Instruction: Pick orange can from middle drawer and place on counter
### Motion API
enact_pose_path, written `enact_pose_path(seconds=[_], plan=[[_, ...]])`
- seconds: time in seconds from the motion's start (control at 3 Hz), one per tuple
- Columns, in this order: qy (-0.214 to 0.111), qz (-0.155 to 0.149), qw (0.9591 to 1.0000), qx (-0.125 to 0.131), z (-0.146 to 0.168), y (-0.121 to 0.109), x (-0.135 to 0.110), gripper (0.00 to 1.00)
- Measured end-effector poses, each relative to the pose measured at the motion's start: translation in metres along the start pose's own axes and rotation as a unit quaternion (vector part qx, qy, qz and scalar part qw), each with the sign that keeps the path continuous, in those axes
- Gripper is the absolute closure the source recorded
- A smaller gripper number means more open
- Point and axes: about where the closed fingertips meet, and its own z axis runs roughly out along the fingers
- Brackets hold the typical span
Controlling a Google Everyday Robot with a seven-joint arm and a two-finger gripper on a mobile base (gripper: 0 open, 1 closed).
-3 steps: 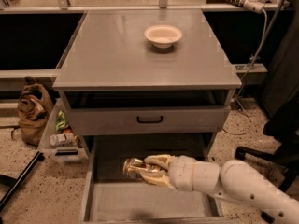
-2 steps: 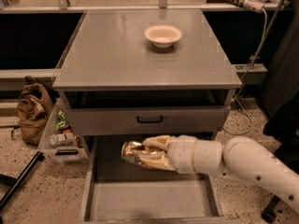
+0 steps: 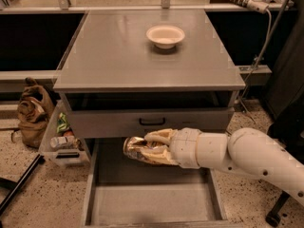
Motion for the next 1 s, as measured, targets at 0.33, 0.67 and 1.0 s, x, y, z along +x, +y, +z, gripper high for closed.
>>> enact_pose_path(seconds=[0.33,0.67,1.0], plan=[[0.001,-0.028,0.9996,-0.003,-0.014,-0.016,-0.042,1.00],[-0.010,-0.075,0.9971,-0.006,-0.039,-0.043,-0.125,1.00],[-0.009,-0.133,0.9911,-0.006,-0.052,-0.080,-0.188,1.00]])
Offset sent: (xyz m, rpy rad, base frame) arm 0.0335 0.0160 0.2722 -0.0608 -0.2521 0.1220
